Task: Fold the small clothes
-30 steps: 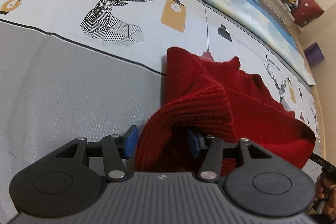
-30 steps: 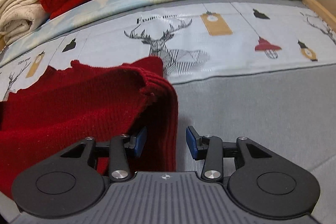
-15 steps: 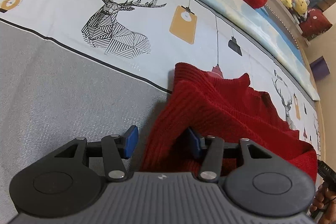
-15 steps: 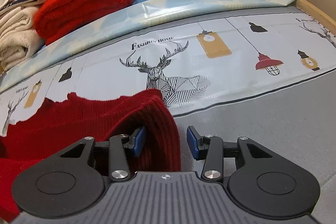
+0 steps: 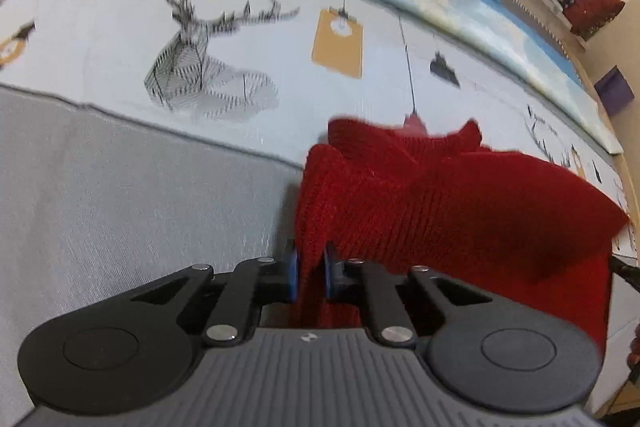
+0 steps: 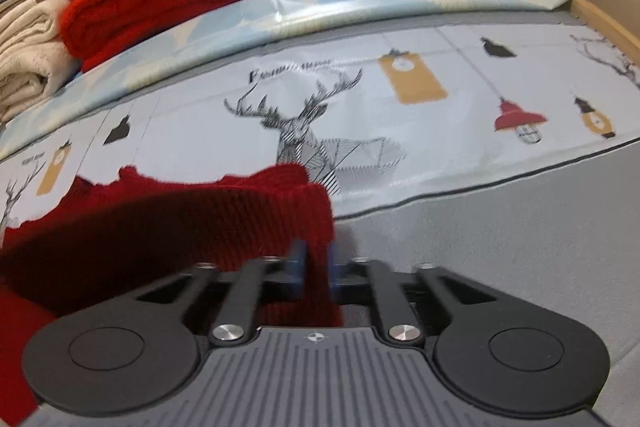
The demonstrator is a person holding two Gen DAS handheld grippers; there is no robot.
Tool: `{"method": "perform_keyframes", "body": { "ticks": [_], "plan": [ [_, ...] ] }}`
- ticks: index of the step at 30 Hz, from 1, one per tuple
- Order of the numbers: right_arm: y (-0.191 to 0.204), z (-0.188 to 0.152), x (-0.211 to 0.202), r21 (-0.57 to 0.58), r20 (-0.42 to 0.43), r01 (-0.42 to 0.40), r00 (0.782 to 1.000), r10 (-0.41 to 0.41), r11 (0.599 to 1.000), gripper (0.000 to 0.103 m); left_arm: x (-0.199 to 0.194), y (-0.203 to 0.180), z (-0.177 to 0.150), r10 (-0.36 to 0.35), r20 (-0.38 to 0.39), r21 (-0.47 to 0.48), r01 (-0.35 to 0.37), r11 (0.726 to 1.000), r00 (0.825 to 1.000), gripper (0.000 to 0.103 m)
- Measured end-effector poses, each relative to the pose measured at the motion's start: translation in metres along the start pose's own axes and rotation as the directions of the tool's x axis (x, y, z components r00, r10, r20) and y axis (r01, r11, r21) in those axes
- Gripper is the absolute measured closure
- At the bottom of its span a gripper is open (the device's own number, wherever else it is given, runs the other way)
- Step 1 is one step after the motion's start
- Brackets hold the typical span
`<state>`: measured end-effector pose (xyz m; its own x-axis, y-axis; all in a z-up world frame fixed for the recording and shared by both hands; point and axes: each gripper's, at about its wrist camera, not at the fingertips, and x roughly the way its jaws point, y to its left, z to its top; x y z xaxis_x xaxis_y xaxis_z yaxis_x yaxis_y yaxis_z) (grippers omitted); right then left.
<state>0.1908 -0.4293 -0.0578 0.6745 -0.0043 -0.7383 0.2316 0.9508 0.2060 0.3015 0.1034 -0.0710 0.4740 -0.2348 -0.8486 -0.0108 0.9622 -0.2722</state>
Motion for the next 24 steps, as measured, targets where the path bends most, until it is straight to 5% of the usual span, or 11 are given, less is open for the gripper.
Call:
{"method": "perform_keyframes", "body": {
  "ticks": [6,9,11,13,16,18,19,20,24],
  "plan": [
    [-0.009,0.016,-0.029,0.074,0.221,-0.023,0.975,0.006,0.997,0.098,-0.026,-0.008,0.011,-0.024,0.186,0.026,0.019,0.999,0.982,0.091],
    [-0.013,0.023,-0.041,0.12,0.358,0.051,0.929,-0.091,0.991,0.103,-0.033,-0.01,0.017,0.009,0.254,0.035,-0.019,0.999,0.967,0.091],
    [-0.032,0.027,-0.042,0.238,0.387,0.025,0.915,-0.118,0.971,0.103,-0.035,-0.009,0.02,-0.013,0.278,0.023,0.007,1.0,0.961,0.091],
    [-0.043,0.029,-0.025,0.281,0.309,-0.027,0.949,-0.063,0.959,0.103,-0.028,-0.018,0.022,-0.028,0.268,0.078,0.008,0.997,0.963,0.09],
    [-0.037,0.03,-0.009,0.254,0.22,-0.044,0.975,-0.013,0.966,0.098,-0.005,-0.023,0.022,0.022,0.144,0.094,-0.036,0.995,0.989,0.085],
    [-0.034,0.028,0.005,0.25,0.141,-0.097,0.988,0.063,0.963,0.081,0.002,-0.017,0.024,0.032,0.105,0.051,-0.038,0.998,0.994,0.066],
    [-0.031,0.027,0.016,0.258,0.093,-0.113,0.991,0.092,0.959,0.057,0.003,-0.013,0.025,0.024,0.102,0.024,-0.026,0.999,0.994,0.055],
    [-0.029,0.025,0.023,0.259,0.051,-0.116,0.993,0.107,0.959,0.049,0.005,-0.011,0.026,0.012,0.091,-0.002,-0.012,1.0,0.996,0.051],
    [-0.013,0.019,0.039,0.205,-0.032,-0.12,0.991,0.13,0.971,0.047,0.018,-0.008,0.022,0.013,0.025,-0.017,-0.012,1.0,1.0,0.053]
  ]
}}
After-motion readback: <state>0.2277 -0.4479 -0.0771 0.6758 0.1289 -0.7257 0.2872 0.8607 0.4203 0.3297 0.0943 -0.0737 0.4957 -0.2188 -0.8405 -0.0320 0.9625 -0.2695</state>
